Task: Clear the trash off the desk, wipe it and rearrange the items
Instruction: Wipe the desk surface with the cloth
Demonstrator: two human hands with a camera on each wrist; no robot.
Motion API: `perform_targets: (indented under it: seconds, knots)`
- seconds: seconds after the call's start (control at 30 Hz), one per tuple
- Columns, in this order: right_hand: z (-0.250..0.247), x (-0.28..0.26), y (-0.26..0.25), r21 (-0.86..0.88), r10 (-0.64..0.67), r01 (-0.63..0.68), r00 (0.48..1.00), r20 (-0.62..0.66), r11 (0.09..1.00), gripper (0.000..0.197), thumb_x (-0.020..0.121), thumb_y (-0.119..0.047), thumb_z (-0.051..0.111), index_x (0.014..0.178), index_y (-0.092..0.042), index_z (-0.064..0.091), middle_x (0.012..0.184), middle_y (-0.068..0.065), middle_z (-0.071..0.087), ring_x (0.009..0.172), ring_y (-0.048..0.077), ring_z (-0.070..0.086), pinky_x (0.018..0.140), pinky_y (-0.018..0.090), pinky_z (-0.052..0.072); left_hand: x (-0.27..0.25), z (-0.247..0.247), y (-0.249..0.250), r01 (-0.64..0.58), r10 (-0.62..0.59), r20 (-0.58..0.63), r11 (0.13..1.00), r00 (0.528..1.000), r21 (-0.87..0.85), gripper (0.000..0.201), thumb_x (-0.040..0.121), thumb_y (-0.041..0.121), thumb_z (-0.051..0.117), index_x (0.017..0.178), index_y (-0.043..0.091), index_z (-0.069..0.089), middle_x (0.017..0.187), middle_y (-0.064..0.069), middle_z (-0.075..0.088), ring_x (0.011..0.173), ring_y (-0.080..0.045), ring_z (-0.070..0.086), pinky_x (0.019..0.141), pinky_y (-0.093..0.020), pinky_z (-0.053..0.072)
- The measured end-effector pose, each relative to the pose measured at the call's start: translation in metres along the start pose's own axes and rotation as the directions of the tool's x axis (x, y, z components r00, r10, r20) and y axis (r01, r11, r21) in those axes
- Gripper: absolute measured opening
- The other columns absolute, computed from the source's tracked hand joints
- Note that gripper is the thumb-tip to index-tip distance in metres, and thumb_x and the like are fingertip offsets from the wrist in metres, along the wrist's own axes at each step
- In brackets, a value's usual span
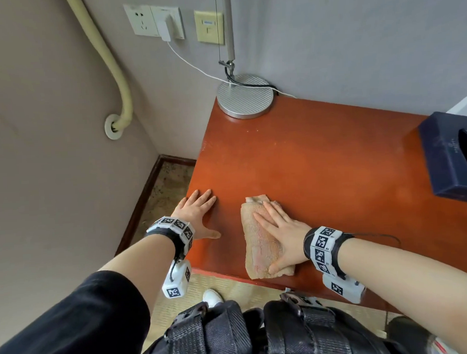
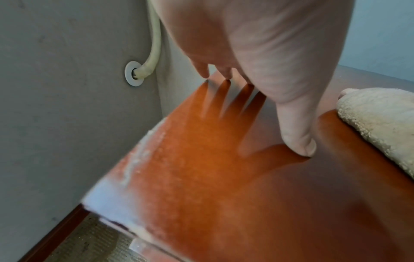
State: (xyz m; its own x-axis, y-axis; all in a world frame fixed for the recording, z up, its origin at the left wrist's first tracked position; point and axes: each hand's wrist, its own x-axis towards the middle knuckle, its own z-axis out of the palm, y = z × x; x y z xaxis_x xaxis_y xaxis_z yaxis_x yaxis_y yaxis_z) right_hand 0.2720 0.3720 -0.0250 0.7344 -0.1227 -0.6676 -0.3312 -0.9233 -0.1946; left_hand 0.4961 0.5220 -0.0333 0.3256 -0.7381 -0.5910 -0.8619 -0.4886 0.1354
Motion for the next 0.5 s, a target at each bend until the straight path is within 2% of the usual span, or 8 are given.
perform_targets:
  seconds: [0.23,0.33,0.43,0.5]
  knots:
    - [-0.012,0.024,-0.045,0.053,0.017,-0.017,1.000,-0.013,0.998,0.132,0.060,-0.077,0.065,0.141,-0.037,-0.031,0.141,-0.005,-0.050,0.136,0.019,-0.039,0.118,0.048,0.011,-0.010,0.007,-0.033,-0.027,0.027,-0.030,0.999,0.999,-0.019,0.104,0.075,0.069,0.057,0.151,0.031,-0.004,0.157,0.013,-0.015,0.145,-0.014,-0.017,0.118,-0.038,-0.006]
    - [-0.018,0.035,-0.063,0.075,0.019,-0.017,0.999,-0.028,0.997,0.132,0.061,-0.076,0.065,0.142,-0.036,-0.031,0.142,-0.004,-0.049,0.136,0.020,-0.038,0.118,0.049,0.008,-0.015,0.006,-0.046,-0.034,0.033,-0.026,0.998,0.999,-0.058,0.097,0.080,0.062,0.057,0.151,0.030,0.000,0.157,0.013,-0.013,0.145,-0.014,-0.014,0.118,-0.038,-0.005]
    - [-0.023,0.046,-0.079,0.091,0.012,-0.008,0.999,-0.049,0.996,0.131,0.061,-0.076,0.065,0.142,-0.036,-0.030,0.143,-0.002,-0.048,0.136,0.021,-0.037,0.118,0.048,0.006,-0.020,0.002,-0.055,-0.046,0.027,-0.102,0.981,0.994,-0.189,0.075,0.090,0.050,0.053,0.150,0.024,0.018,0.159,0.008,0.004,0.147,-0.014,-0.001,0.119,-0.036,0.004]
    - [-0.025,0.053,-0.088,0.099,0.009,-0.002,0.998,-0.064,0.995,0.131,0.061,-0.077,0.064,0.143,-0.034,-0.028,0.144,-0.001,-0.047,0.136,0.021,-0.038,0.117,0.047,0.005,-0.025,-0.001,-0.055,-0.026,-0.037,-0.195,0.949,0.980,-0.314,0.058,0.094,0.044,0.048,0.145,0.019,0.034,0.156,0.001,0.022,0.146,-0.014,0.011,0.118,-0.035,0.012]
